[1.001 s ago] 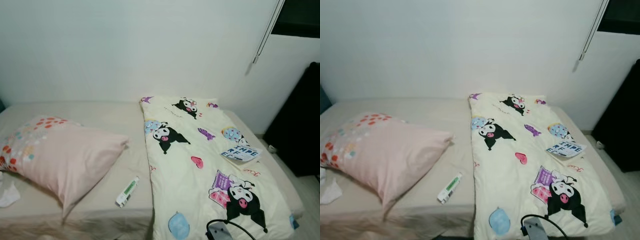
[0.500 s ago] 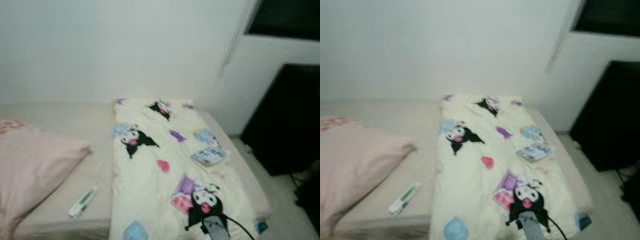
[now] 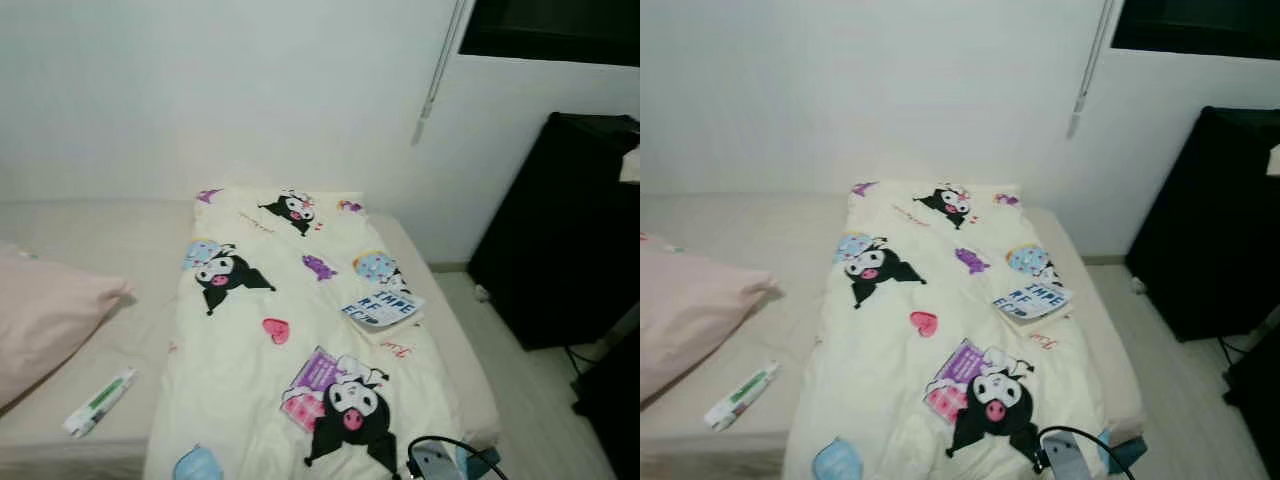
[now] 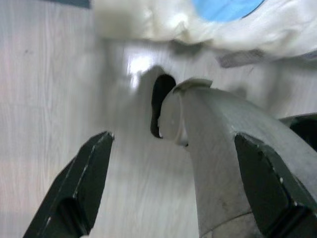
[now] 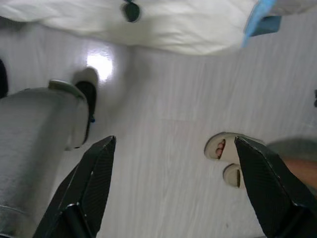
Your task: Clean up the room
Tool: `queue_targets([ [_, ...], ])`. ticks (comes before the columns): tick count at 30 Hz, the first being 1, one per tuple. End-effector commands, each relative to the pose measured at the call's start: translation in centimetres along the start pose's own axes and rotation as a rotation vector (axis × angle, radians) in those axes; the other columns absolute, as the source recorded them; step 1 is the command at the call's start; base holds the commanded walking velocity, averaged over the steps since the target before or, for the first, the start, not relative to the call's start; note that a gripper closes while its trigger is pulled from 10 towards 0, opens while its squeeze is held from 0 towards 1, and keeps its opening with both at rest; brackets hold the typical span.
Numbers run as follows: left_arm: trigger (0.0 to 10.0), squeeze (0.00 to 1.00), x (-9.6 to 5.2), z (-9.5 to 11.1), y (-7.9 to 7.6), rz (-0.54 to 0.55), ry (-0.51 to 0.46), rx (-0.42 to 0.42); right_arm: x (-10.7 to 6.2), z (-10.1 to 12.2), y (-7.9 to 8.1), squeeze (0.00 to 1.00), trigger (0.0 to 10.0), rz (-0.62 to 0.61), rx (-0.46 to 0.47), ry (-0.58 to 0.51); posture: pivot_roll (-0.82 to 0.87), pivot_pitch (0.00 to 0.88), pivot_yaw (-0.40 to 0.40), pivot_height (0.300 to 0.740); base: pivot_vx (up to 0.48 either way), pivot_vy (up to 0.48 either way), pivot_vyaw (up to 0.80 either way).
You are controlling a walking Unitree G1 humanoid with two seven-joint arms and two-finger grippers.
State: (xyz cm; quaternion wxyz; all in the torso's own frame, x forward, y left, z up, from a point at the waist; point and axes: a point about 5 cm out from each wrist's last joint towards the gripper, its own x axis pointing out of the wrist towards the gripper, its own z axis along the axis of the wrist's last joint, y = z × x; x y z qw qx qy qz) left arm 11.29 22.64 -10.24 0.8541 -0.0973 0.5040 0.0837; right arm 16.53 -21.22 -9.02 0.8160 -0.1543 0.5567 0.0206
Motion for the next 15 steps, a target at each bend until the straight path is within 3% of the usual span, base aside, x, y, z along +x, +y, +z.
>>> queue_targets([
  [1,10.0,0.00,-0.1,-0.4,0.3,0.015,0.010,-0.019,0.0,0.0,-0.6,0.00,10.0,-0.015,0.011,-0.002,-0.04,0.000,-0.091,0.711,0.000,0.000,0.00],
  [11,10.0,0.00,-0.3,-1.1,0.5,0.015,0.029,0.003,0.0,-0.1,-0.5,0.00,10.0,-0.018,0.033,-0.002,-0.05,0.000,-0.059,0.711,0.000,0.000,0.00],
  [15,10.0,0.00,-0.4,-1.5,0.4,0.010,0.043,0.019,0.0,-0.4,-0.4,0.00,10.0,-0.019,0.035,0.002,-0.06,0.000,-0.057,0.711,0.000,-0.341,0.00],
])
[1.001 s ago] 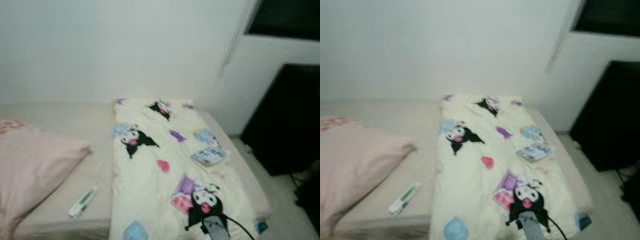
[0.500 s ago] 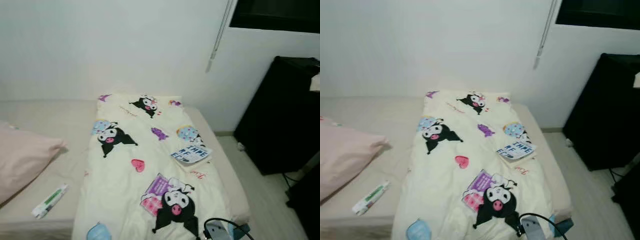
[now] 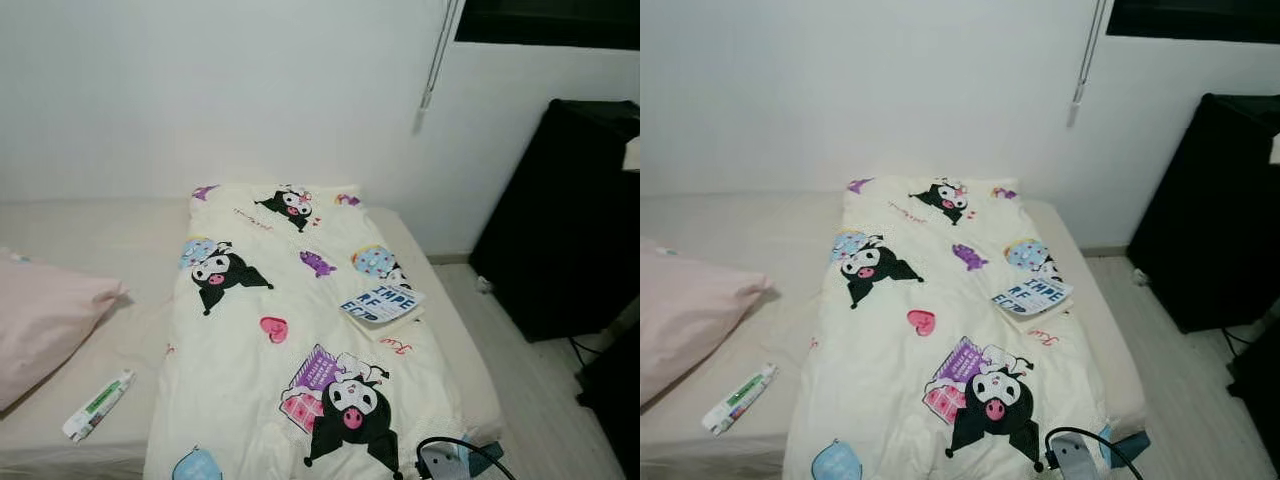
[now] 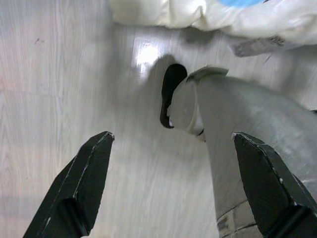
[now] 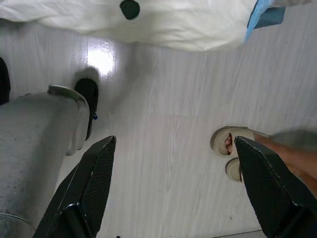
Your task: Clean up the room
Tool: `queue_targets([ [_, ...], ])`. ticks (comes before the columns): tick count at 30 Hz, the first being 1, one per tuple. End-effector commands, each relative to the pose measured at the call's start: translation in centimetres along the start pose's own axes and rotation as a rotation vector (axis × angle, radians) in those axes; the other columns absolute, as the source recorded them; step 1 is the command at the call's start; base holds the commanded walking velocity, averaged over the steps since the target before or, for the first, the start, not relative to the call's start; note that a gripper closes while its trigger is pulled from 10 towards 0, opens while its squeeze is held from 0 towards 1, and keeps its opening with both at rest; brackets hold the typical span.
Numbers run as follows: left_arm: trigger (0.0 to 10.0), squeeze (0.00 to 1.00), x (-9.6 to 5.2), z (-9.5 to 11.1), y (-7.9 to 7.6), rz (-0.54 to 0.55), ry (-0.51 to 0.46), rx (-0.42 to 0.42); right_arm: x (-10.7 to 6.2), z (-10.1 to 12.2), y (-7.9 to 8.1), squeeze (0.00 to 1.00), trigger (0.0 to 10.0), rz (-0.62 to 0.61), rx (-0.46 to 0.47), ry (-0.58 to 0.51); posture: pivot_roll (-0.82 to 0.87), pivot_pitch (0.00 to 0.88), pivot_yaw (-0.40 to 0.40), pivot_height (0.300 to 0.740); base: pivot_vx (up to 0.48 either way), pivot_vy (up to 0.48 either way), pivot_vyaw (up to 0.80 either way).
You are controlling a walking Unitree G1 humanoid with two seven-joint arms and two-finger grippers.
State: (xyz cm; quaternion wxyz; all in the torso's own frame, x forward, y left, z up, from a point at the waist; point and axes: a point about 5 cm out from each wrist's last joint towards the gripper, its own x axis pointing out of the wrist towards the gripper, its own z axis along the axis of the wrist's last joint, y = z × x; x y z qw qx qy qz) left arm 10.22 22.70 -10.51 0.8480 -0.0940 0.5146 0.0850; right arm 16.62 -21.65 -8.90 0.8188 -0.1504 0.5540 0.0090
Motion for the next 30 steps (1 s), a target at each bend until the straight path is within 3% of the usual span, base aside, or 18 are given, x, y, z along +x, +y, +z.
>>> queue_targets([
  [1,10.0,0.00,-0.1,-0.4,0.0,0.001,0.019,0.014,0.0,-0.4,0.0,0.00,10.0,-0.003,0.015,0.006,-0.06,0.000,-0.057,0.711,0.000,-0.341,0.00],
  [3,10.0,0.00,-0.2,-1.4,-0.3,0.000,0.039,0.019,0.0,-0.5,-0.7,0.00,10.0,-0.029,0.049,0.006,-0.06,0.000,-0.062,0.711,0.000,-0.480,0.00],
  [6,10.0,0.00,-0.3,-1.8,-0.5,-0.008,0.038,-0.017,0.0,-0.3,-1.1,0.00,10.0,-0.038,0.046,-0.004,-0.05,0.000,-0.058,0.711,0.000,-0.275,0.00],
  [9,10.0,0.00,-0.3,-2.0,-0.6,-0.017,0.046,0.003,-0.1,0.0,-1.4,0.00,10.0,-0.040,0.035,-0.018,-0.08,0.000,-0.040,0.711,0.000,0.000,0.00],
  [19,10.0,0.00,-0.3,-2.0,-0.6,-0.024,0.051,0.043,-0.1,2.0,-1.3,0.00,10.0,-0.030,0.059,-0.082,-0.13,0.000,-0.027,0.711,0.000,0.000,0.00],
  [20,10.0,0.00,0.6,0.9,-2.6,-0.067,-0.008,0.059,-0.1,2.6,-1.0,0.00,10.0,-0.016,0.080,-0.105,-0.13,0.000,-0.033,0.711,0.000,-0.277,0.00],
  [21,10.0,0.00,0.6,0.9,-2.6,-0.067,-0.008,0.059,-0.1,2.6,-1.0,0.00,10.0,-0.016,0.080,-0.105,-0.13,0.000,-0.033,0.711,0.000,-0.277,0.00],
  [22,10.0,0.00,1.2,3.2,-4.1,-0.099,-0.052,0.077,-0.1,3.0,-0.7,0.00,10.0,0.000,0.080,-0.121,-0.13,0.000,-0.036,0.711,0.000,-0.469,0.00],
  [24,10.0,0.00,1.2,3.2,-4.1,-0.099,-0.052,0.077,-0.1,3.0,-0.7,0.00,10.0,0.000,0.080,-0.121,-0.13,0.000,-0.036,0.711,0.000,-0.469,0.00],
  [26,10.0,0.00,1.5,5.5,-5.9,-0.130,-0.096,0.094,-0.1,3.4,0.1,0.00,10.0,0.019,0.072,-0.136,-0.13,0.000,-0.026,0.711,0.000,-0.469,0.00],
  [30,10.0,0.00,1.5,4.9,-5.3,-0.104,-0.073,0.099,-0.2,3.8,0.5,0.00,10.0,0.031,0.077,-0.151,-0.13,0.000,-0.021,0.711,0.000,-0.318,0.00],
])
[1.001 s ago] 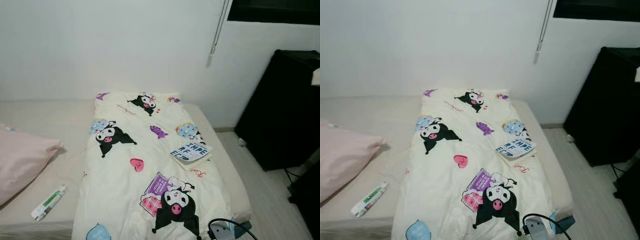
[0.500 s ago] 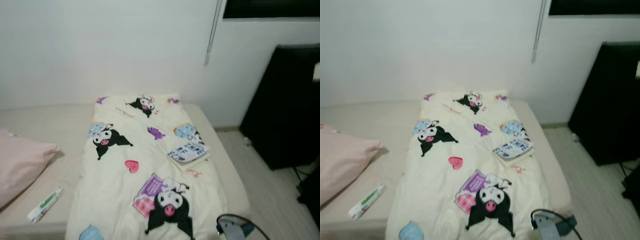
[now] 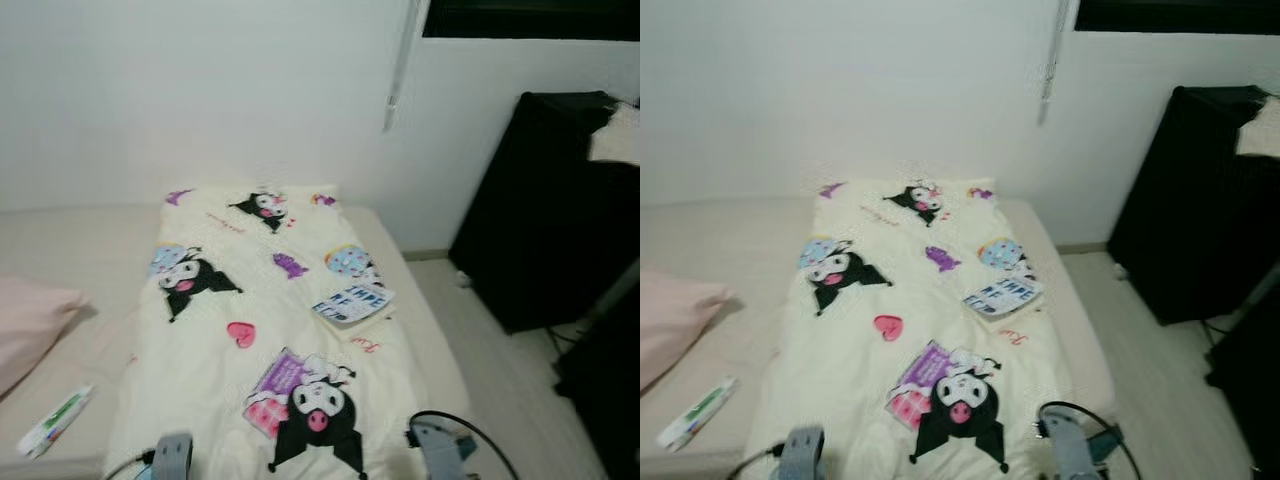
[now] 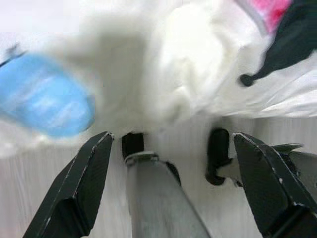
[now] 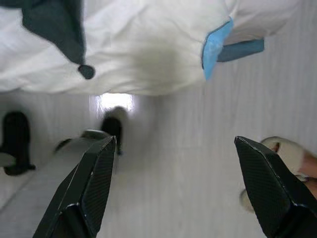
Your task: Clean up the room
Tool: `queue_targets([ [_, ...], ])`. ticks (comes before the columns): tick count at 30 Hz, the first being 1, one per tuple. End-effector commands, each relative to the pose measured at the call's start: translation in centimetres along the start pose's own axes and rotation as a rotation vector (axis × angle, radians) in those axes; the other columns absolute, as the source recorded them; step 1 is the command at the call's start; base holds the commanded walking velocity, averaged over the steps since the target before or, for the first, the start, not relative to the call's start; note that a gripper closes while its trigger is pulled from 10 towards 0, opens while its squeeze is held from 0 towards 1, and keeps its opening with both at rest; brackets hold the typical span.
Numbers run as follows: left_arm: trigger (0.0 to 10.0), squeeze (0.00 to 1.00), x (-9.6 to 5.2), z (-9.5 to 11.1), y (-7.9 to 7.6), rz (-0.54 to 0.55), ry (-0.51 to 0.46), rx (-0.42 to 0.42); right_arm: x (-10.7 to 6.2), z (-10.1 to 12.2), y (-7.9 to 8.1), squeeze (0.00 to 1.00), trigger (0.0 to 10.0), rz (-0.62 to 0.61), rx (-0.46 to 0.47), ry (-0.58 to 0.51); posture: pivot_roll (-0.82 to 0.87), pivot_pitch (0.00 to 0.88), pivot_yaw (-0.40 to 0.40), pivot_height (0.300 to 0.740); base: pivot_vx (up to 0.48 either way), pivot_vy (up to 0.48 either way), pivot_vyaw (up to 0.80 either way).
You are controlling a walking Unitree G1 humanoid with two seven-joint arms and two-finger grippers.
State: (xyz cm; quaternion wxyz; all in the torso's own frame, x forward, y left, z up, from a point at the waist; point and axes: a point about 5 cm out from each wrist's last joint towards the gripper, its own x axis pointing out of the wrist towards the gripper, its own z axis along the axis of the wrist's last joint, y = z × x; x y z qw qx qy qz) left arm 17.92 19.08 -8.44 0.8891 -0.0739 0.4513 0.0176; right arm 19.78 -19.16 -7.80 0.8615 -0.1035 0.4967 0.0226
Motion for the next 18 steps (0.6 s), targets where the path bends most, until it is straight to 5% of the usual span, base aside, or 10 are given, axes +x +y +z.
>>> queue_targets([
  [1,10.0,0.00,-0.4,-1.9,0.3,0.020,0.069,-0.017,0.0,0.1,-0.9,0.00,10.0,-0.022,-0.005,-0.006,-0.12,0.000,-0.018,0.711,0.000,0.000,0.00],
  [18,10.0,0.00,-0.5,-1.4,1.3,0.036,0.056,-0.032,0.1,1.6,0.5,0.00,10.0,0.009,-0.009,-0.036,-0.08,0.000,0.002,0.711,0.000,-0.056,0.00],
])
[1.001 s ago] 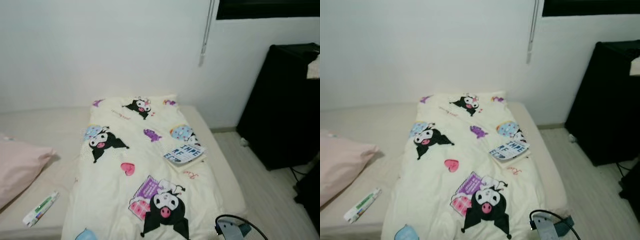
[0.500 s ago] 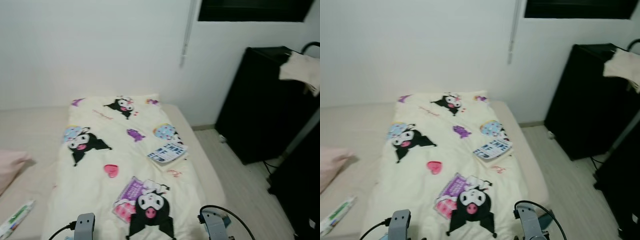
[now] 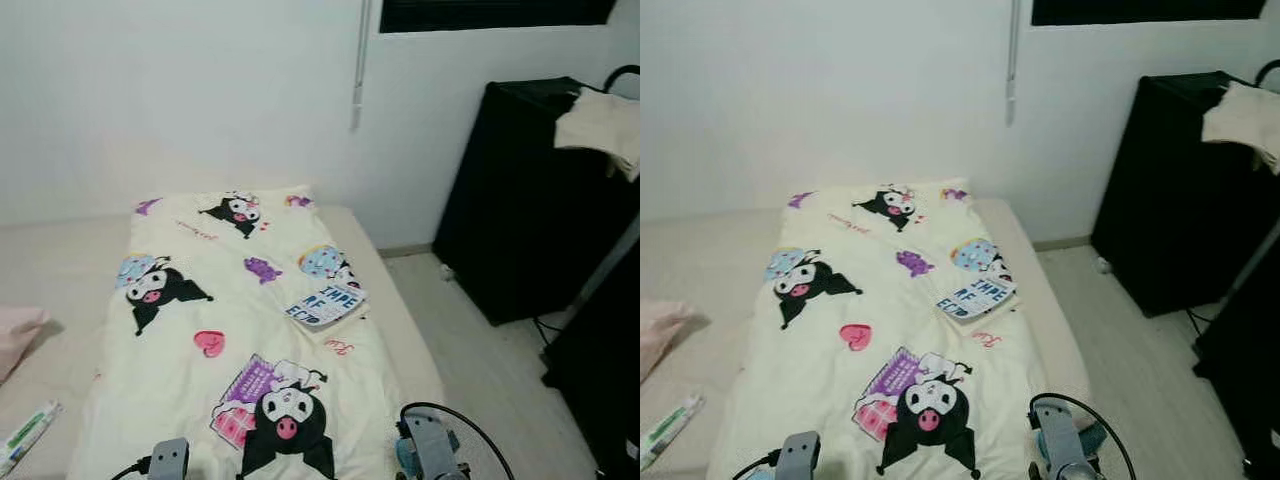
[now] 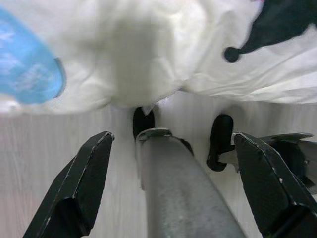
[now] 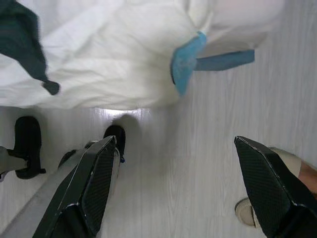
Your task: Clean up the room
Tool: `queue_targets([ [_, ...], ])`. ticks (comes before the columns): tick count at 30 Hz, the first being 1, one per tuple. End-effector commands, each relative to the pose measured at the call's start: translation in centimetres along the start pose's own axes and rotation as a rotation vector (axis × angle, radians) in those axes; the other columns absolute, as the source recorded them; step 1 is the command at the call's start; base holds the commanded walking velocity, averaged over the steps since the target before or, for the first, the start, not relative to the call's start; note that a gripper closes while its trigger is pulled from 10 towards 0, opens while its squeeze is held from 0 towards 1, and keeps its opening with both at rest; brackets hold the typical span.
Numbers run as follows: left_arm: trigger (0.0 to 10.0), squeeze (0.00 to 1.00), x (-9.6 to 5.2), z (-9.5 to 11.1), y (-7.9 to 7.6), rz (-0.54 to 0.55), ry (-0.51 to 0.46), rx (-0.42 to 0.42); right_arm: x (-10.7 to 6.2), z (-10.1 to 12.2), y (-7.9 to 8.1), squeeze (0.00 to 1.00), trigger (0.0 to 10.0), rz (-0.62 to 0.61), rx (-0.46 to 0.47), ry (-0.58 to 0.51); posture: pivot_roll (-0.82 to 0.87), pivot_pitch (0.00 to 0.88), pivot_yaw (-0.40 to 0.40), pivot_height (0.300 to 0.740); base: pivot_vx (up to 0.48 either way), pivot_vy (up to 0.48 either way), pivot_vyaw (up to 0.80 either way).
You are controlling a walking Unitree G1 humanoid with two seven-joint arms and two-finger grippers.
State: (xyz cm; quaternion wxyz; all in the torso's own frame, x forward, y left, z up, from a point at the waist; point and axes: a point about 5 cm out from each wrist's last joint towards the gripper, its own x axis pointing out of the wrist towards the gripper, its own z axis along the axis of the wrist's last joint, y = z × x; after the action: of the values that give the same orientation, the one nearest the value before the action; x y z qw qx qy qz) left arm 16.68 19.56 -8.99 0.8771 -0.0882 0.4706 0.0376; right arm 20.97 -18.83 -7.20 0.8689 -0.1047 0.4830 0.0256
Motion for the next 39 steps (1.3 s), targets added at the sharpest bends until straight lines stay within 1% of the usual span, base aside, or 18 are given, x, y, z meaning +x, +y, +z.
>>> queue_targets([
  [1,10.0,0.00,-0.1,-0.1,0.7,0.011,0.013,0.013,0.0,0.3,0.4,0.00,10.0,0.008,-0.005,-0.004,-0.08,0.000,0.002,0.711,0.000,-0.480,0.00],
  [10,10.0,0.00,-0.3,-0.6,1.2,0.025,0.026,0.013,0.0,-0.3,0.9,0.00,10.0,0.021,-0.007,0.010,-0.08,0.000,0.001,0.711,0.000,-0.476,0.00],
  [15,10.0,0.00,-0.3,-0.8,0.9,0.024,0.027,0.001,0.0,-0.4,0.8,0.00,10.0,0.023,-0.011,0.011,-0.08,0.000,-0.001,0.711,0.000,0.000,0.00],
  [19,10.0,0.00,-0.3,-0.8,0.8,0.019,0.025,-0.006,0.0,0.2,0.8,0.00,10.0,0.053,0.039,-0.024,-0.08,0.000,-0.002,0.711,0.000,0.000,0.00],
  [31,10.0,0.00,-0.3,-0.8,0.8,0.019,0.027,-0.009,0.0,0.5,1.0,0.00,10.0,0.071,0.037,-0.034,-0.09,0.000,0.002,0.711,0.000,0.000,0.77],
  [39,10.0,0.00,-0.2,-0.8,0.2,-0.005,0.026,-0.005,0.0,0.7,0.1,0.00,10.0,0.038,0.027,-0.036,-0.11,0.000,-0.001,0.711,0.000,0.000,0.76],
])
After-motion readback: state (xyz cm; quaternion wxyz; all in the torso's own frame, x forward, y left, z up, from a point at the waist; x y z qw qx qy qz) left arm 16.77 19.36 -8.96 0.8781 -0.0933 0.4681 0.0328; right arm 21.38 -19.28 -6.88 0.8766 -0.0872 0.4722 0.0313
